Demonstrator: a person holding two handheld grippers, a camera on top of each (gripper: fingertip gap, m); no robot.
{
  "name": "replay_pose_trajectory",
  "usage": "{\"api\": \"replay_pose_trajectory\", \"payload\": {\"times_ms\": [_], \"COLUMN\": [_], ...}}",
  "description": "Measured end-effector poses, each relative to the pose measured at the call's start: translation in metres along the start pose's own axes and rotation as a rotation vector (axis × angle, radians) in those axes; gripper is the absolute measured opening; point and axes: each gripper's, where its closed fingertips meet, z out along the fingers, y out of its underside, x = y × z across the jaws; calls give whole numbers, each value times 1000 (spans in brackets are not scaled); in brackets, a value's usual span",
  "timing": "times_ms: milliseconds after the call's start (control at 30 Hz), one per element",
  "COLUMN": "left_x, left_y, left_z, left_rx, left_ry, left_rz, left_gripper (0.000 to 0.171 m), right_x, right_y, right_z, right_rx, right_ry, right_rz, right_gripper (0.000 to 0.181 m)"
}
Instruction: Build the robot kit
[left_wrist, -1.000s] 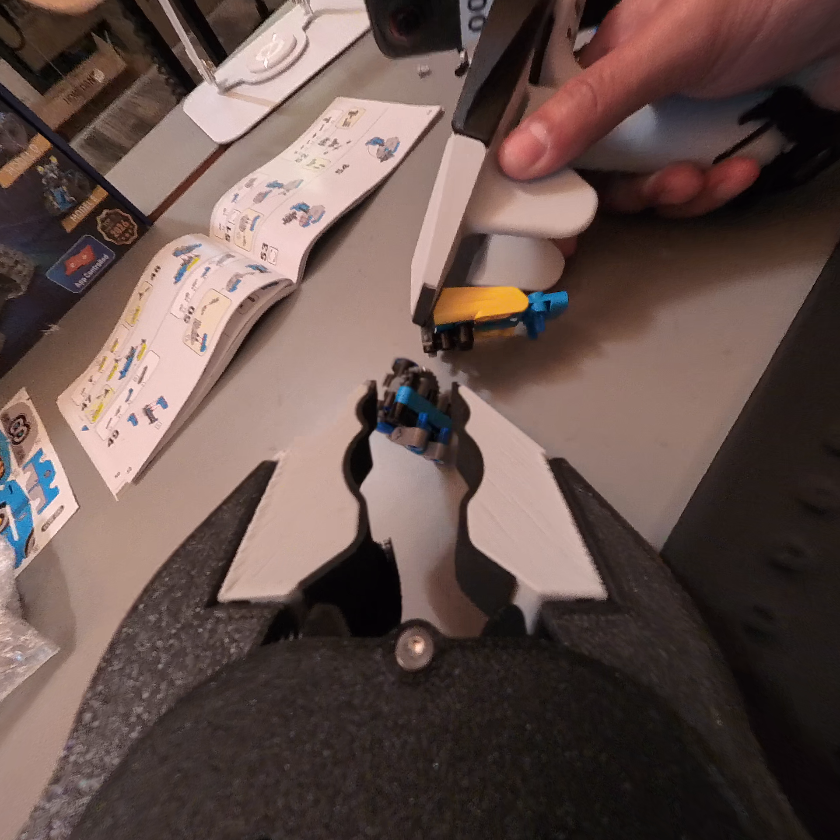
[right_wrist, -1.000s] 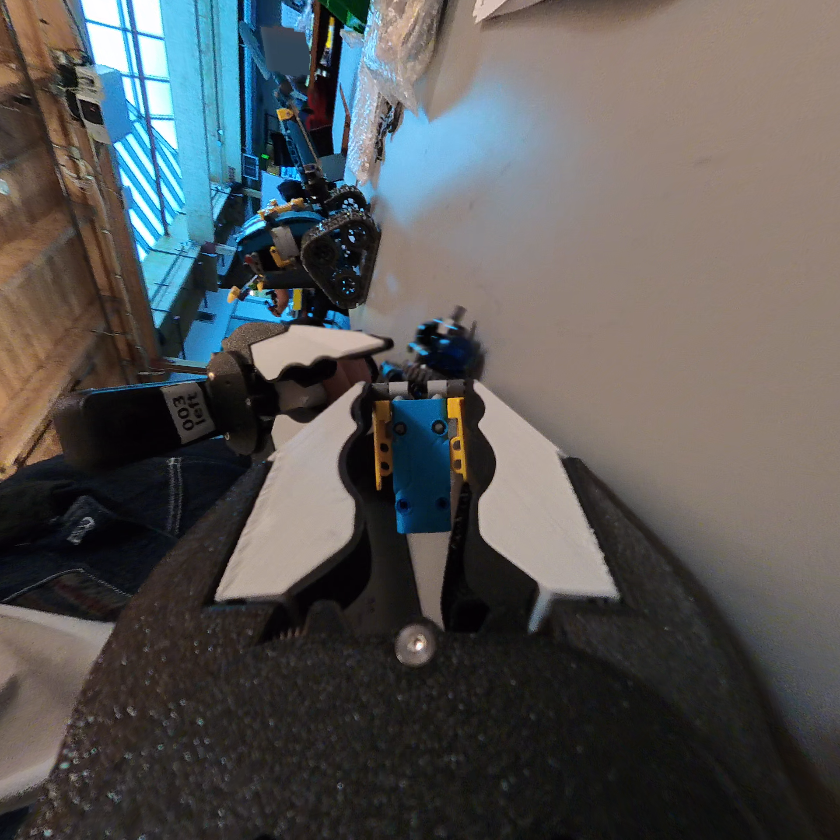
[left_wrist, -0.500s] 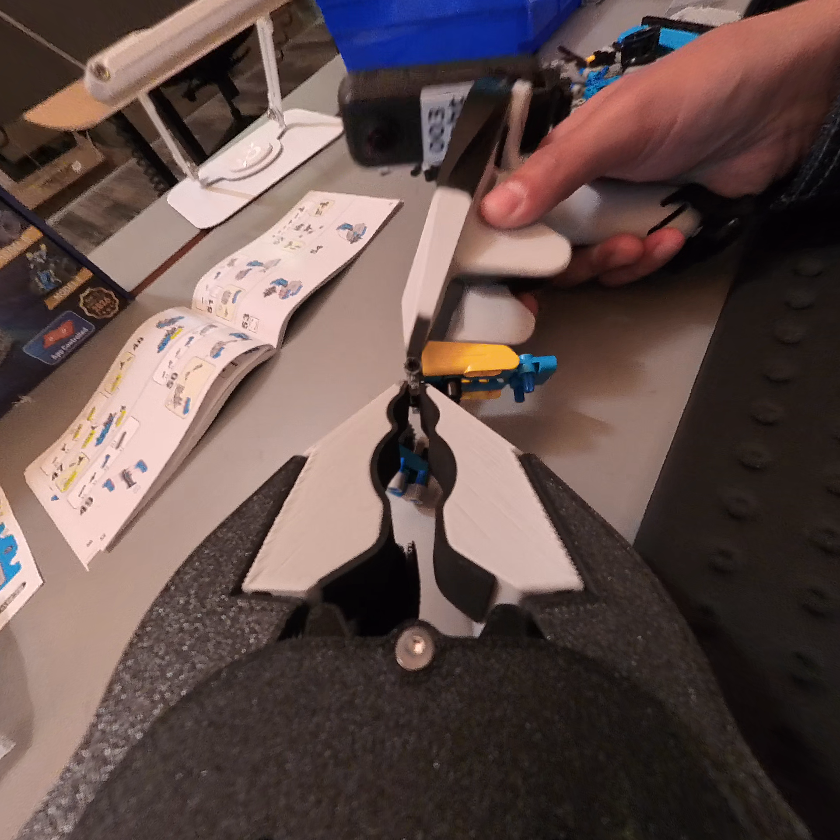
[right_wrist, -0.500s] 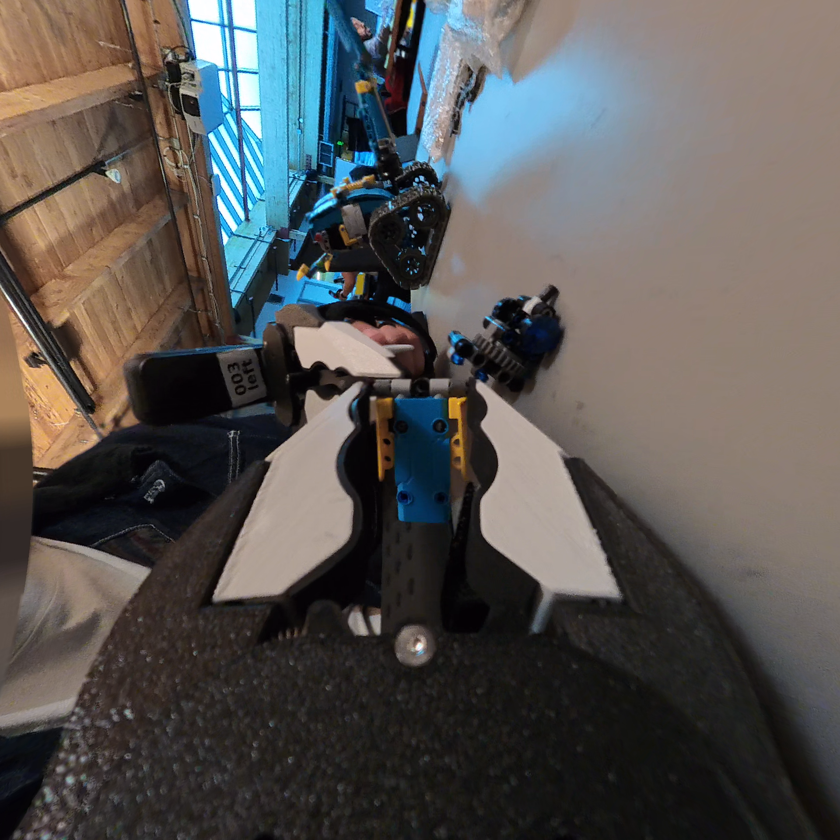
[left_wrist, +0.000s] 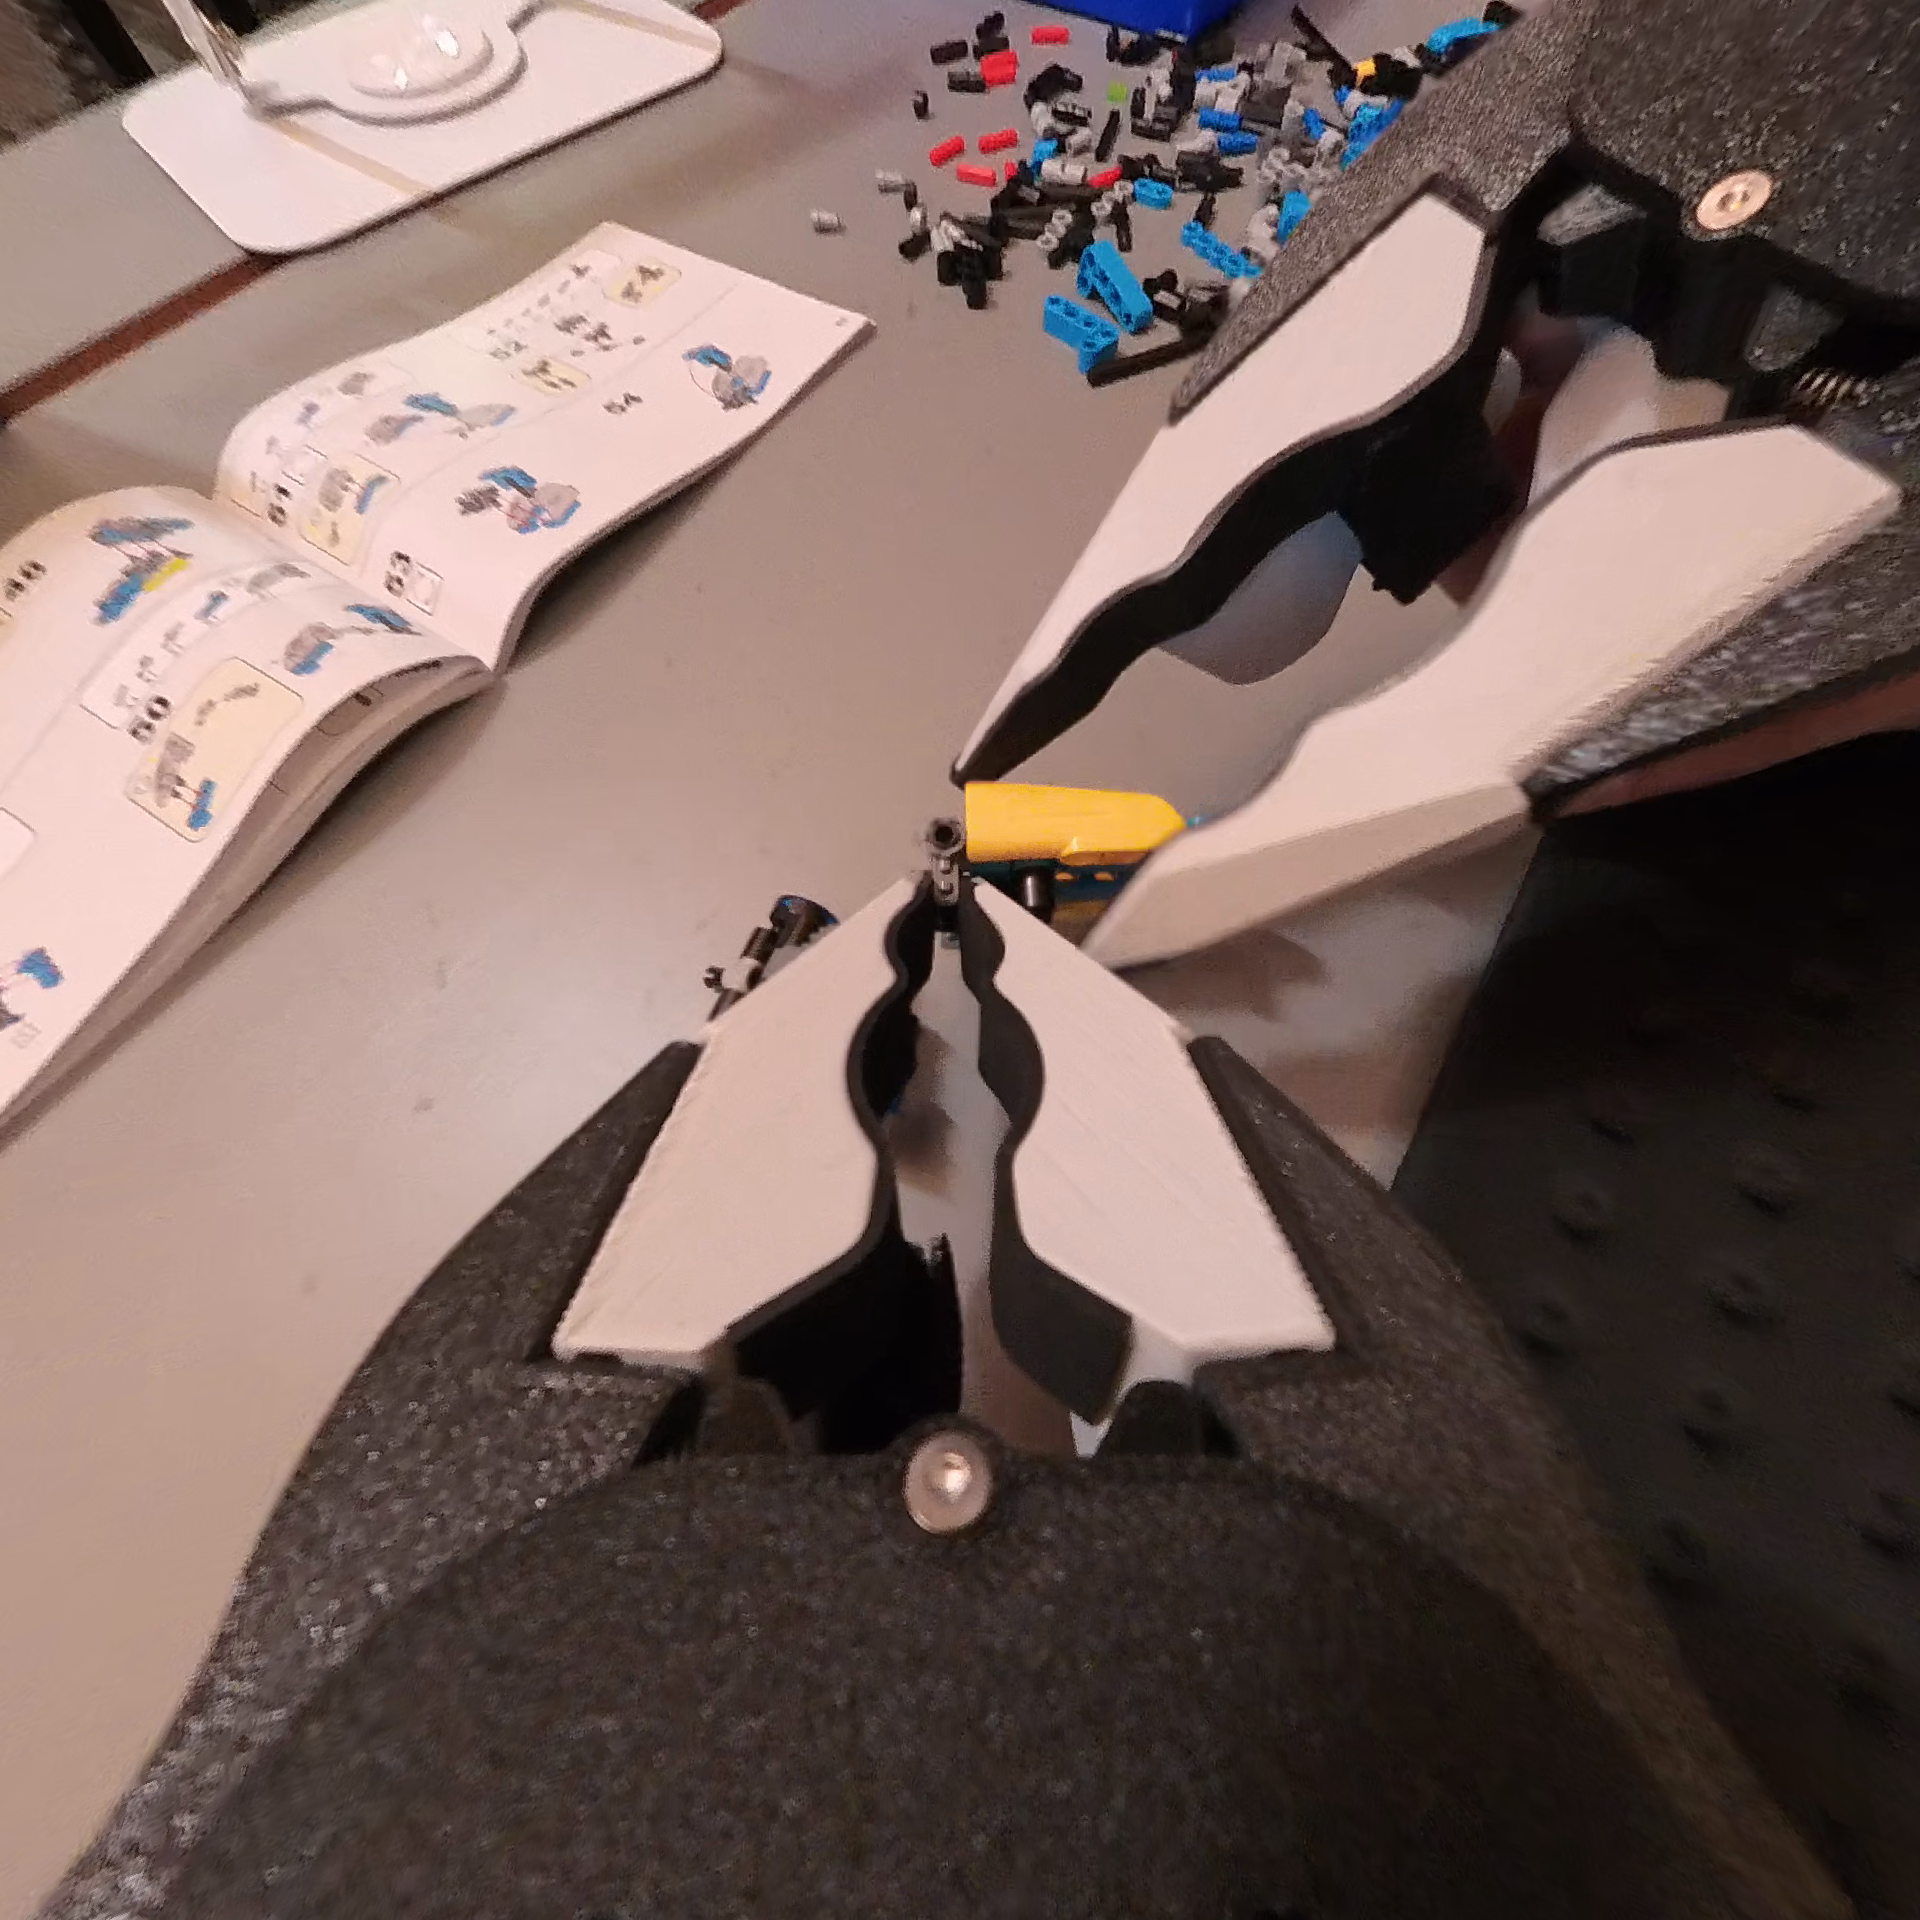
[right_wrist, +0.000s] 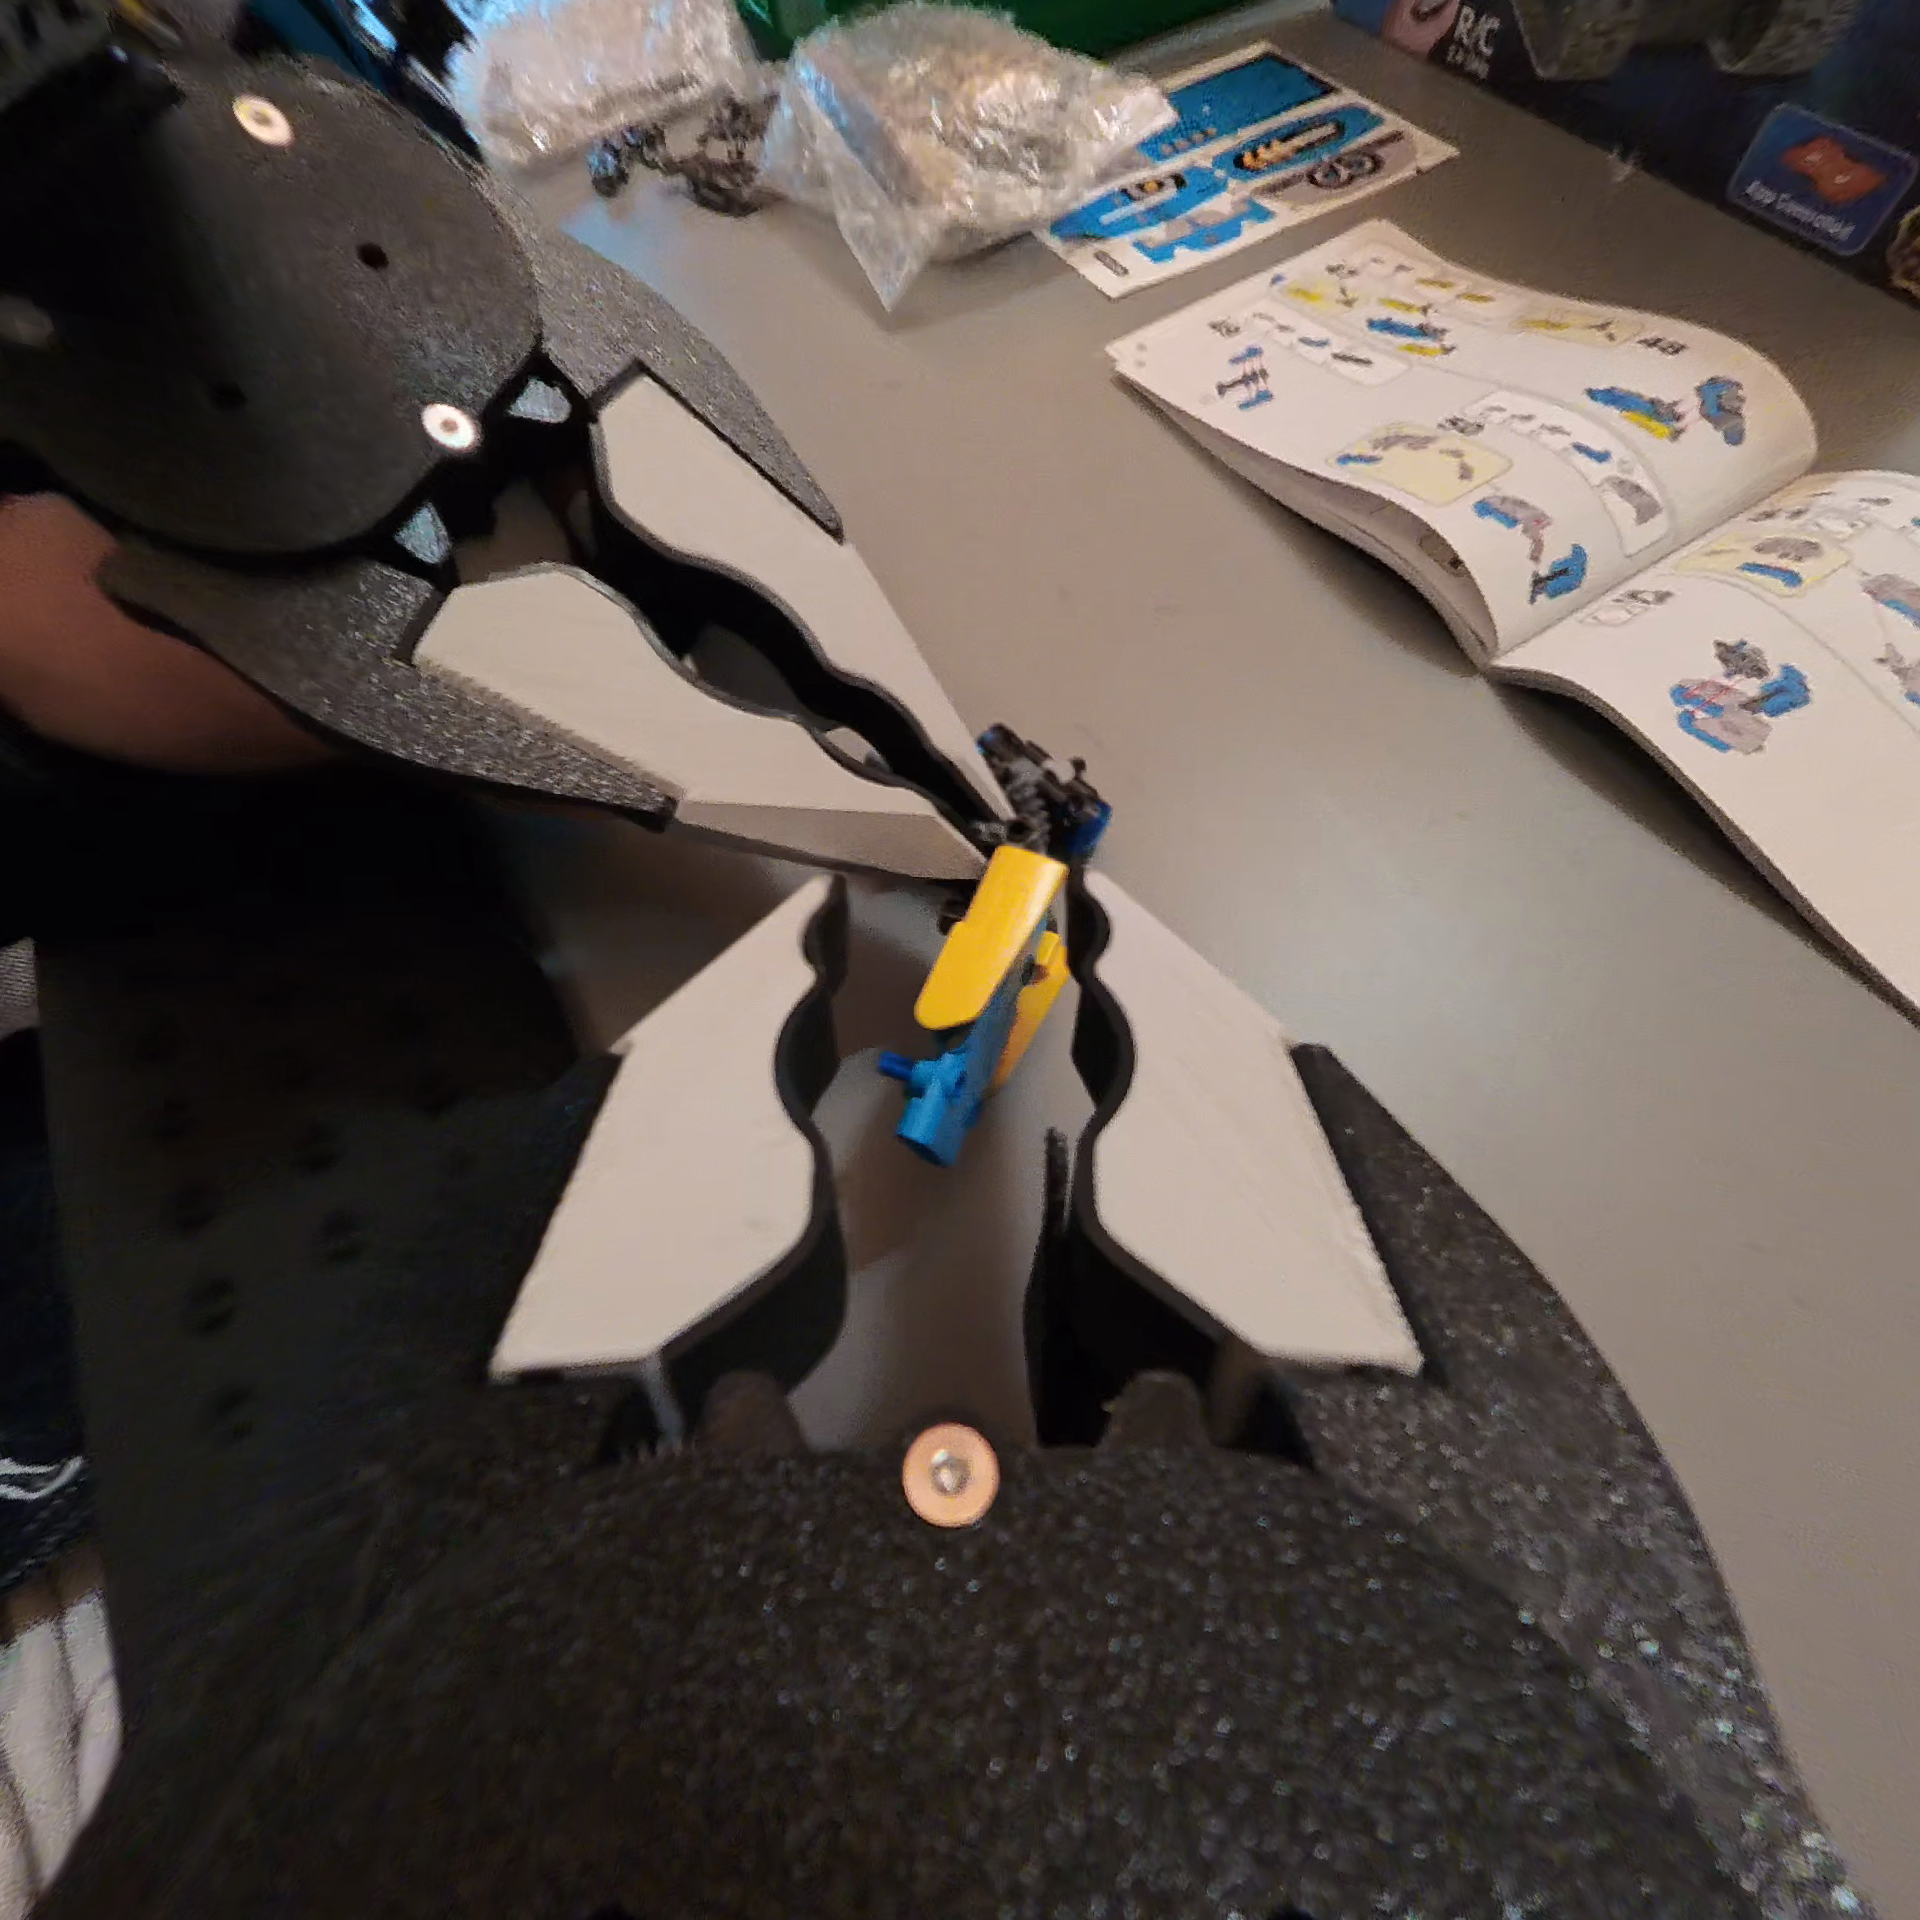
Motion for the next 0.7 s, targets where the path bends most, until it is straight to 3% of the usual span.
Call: {"api": "replay_pose_trajectory", "payload": {"times_ms": [67,133,267,367,467,700], "left_x": [1,3,-9,-26,-21,-21], "left_y": [3,6,-6,12,24,22], "left_z": [1,2,-22,-27,-18,-5], "left_rx": [-15,-28,79,11,-51,-75], "left_ry": [18,34,-6,-13,58,-57], "left_rz": [-13,-8,22,34,9,31], "left_gripper": [4,5,16,20,23,16], "right_x": [9,11,20,23,22,24], "right_y": [5,10,14,13,10,7], "right_z": [1,3,3,6,11,16], "right_rx": [-33,-61,-79,-81,-97,-98], "right_ry": [58,48,54,33,18,82], "right_rz": [0,31,103,176,250,248], "right_gripper": [21,17,14,14,14,14]}}
